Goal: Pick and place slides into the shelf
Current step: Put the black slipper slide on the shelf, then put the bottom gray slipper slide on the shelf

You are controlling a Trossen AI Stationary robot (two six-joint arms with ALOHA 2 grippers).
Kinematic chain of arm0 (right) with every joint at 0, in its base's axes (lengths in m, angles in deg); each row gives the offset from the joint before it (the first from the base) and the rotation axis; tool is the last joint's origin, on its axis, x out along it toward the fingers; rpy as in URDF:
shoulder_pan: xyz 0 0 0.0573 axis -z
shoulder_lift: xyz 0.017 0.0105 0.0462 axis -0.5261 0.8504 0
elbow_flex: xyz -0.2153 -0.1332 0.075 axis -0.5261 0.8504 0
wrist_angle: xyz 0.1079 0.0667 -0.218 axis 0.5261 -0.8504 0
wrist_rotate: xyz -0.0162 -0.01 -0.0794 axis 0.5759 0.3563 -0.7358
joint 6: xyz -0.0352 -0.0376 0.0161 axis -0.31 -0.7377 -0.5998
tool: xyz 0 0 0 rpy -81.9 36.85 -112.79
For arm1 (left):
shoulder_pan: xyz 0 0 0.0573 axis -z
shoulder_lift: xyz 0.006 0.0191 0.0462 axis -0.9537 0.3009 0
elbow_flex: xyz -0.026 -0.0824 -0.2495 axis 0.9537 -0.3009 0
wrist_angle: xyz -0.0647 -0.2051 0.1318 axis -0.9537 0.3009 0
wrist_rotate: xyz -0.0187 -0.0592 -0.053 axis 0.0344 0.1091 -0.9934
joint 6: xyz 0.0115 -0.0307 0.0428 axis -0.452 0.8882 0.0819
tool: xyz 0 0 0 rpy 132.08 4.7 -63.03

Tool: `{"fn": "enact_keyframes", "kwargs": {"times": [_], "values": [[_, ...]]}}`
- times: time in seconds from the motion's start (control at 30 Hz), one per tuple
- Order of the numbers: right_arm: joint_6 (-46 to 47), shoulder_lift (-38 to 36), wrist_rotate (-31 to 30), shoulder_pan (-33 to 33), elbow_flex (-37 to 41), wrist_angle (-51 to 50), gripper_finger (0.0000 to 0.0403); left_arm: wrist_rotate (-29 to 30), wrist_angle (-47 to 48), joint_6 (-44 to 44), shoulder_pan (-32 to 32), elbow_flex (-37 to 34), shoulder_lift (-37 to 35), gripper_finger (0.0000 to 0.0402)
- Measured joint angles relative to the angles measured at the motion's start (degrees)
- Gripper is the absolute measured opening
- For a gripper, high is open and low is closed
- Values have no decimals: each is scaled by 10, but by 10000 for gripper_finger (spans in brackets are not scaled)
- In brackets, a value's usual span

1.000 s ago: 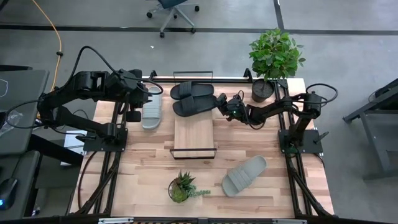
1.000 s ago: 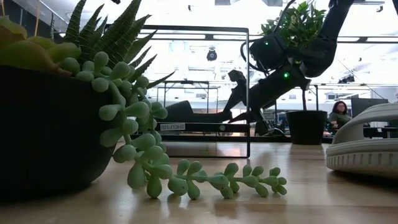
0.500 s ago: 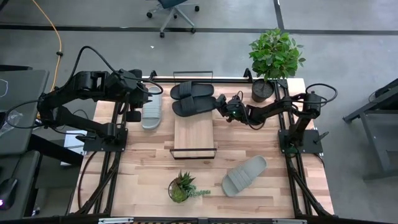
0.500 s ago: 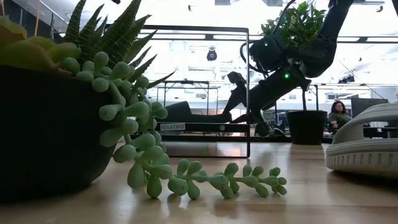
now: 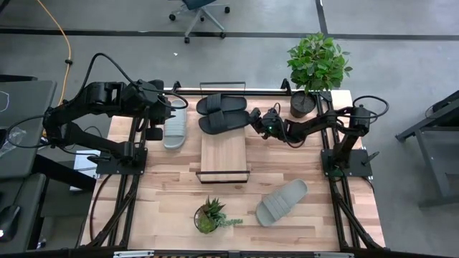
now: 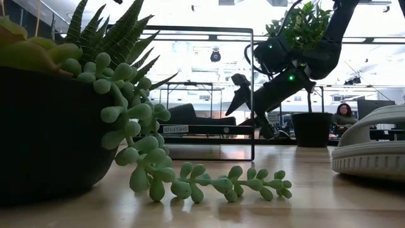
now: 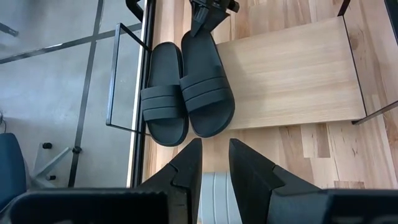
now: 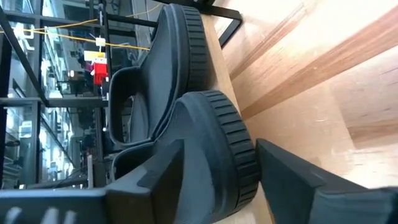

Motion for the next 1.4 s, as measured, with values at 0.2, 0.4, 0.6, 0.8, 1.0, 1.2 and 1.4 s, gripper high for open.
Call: {"fn": "enact_keyframes", "kwargs": {"times": [0.2,0.4,0.6,0.8,1.0,1.2,1.4], "values": [[0,0,-2,0,0,-8,231,0,0,0,0,0,0,69],[0,0,-12,0,0,-17,234,-9,0,2,0,0,0,69],[-5,-7,-18,8,0,-21,234,-9,0,2,0,0,0,69],[-40,-36,-18,24,0,-54,234,-9,0,2,0,0,0,69],[-90,-97,-21,30,0,-151,234,-9,0,2,0,0,0,69],[-155,-163,16,11,0,-211,234,-9,0,2,0,0,0,69],[-222,-263,23,-14,0,-323,234,-9,0,2,0,0,0,69]]}}
